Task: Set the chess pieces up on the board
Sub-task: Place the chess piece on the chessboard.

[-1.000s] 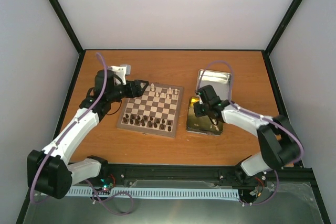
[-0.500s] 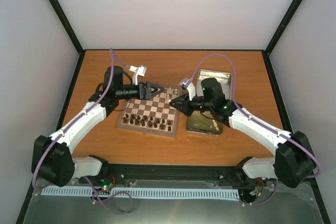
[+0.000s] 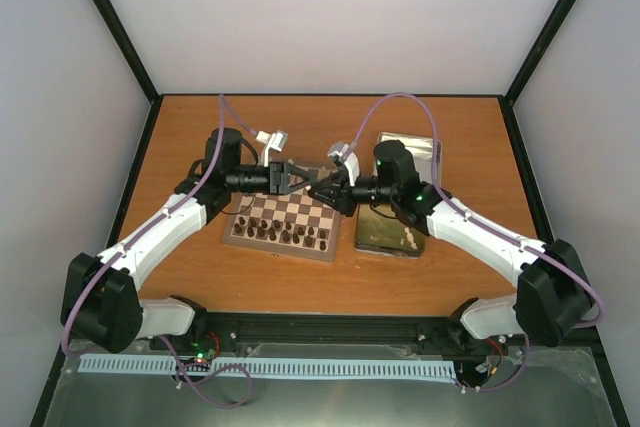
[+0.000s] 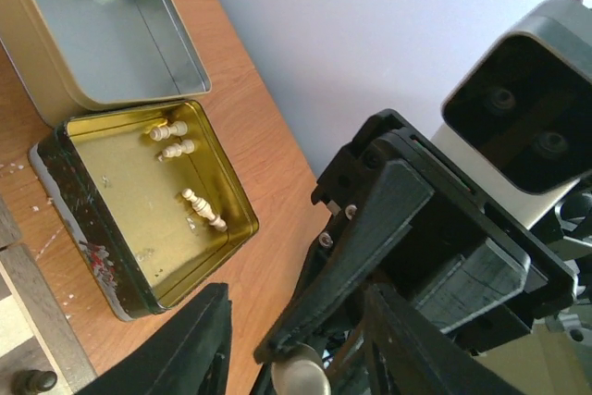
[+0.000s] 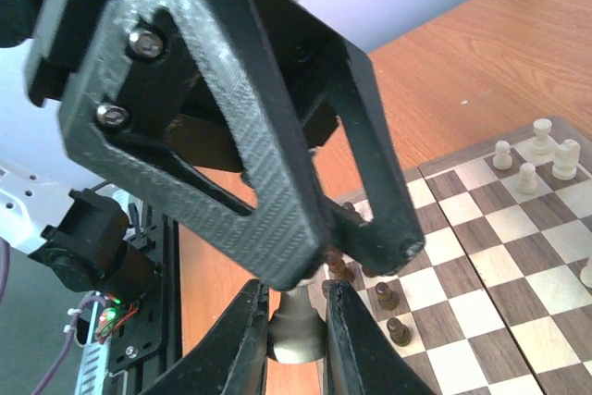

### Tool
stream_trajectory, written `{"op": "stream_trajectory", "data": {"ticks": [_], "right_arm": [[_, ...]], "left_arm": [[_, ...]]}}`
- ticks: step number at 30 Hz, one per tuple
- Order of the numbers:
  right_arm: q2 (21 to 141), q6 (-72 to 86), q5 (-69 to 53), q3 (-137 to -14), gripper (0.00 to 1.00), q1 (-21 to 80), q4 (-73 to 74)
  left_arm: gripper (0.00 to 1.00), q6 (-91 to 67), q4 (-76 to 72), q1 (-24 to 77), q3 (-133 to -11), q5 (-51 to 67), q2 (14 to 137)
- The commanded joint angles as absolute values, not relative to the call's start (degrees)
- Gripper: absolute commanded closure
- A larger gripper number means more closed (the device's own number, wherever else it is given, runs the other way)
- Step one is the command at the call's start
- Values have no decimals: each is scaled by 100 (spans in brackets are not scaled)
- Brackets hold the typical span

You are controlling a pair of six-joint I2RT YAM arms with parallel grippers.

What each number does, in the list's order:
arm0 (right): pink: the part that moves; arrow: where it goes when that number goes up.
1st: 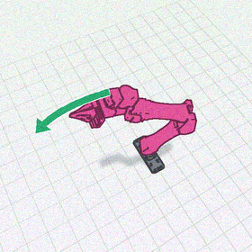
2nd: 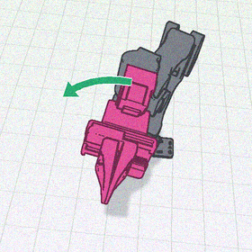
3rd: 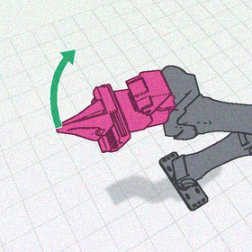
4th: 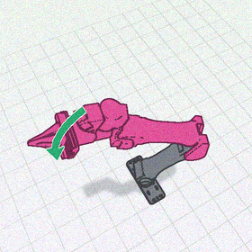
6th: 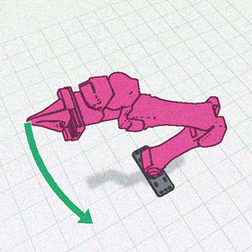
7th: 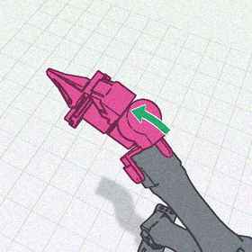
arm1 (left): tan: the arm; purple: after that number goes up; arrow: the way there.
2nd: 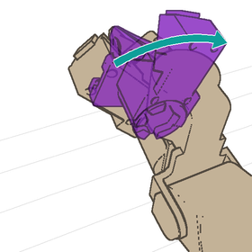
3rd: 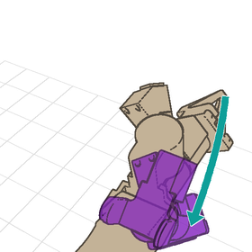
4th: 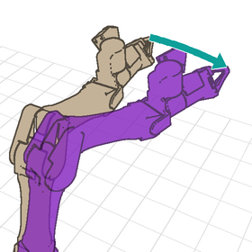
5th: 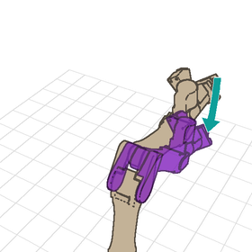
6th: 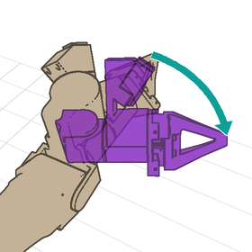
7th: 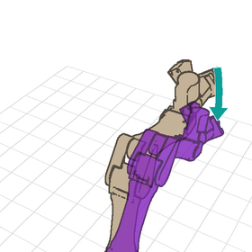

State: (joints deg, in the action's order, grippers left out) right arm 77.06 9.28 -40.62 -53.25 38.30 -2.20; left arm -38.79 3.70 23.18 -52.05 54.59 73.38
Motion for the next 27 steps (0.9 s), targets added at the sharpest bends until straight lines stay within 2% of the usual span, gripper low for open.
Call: {"op": "stream_trajectory", "data": {"ticks": [1, 9, 14, 20, 22, 25, 27], "right_arm": [[7813, 798, -3803, -5556, 85, 3868, -201], [7968, 902, -3452, -5670, 86, 3870, -273], [8044, 881, -3366, -5701, 86, 3876, -248], [8083, 907, -3258, -5708, 85, 3874, -219], [8097, 956, -3216, -5727, 78, 3868, -173], [8099, 1018, -3095, -5764, 52, 3867, 9], [8044, 1069, -2919, -5703, 39, 3867, 94]], "left_arm": [[62, -3854, 383, 2338, -5269, 5572, 7290], [64, -3758, 522, 2337, -5292, 5532, 7384], [85, -3689, 605, 2338, -5356, 5450, 7410], [93, -3627, 650, 2338, -5353, 5352, 7449], [95, -3577, 685, 2338, -5364, 5265, 7435], [96, -3320, 955, 2338, -5401, 4780, 7376], [96, -3042, 1388, 2338, -5470, 3836, 7339]]}}
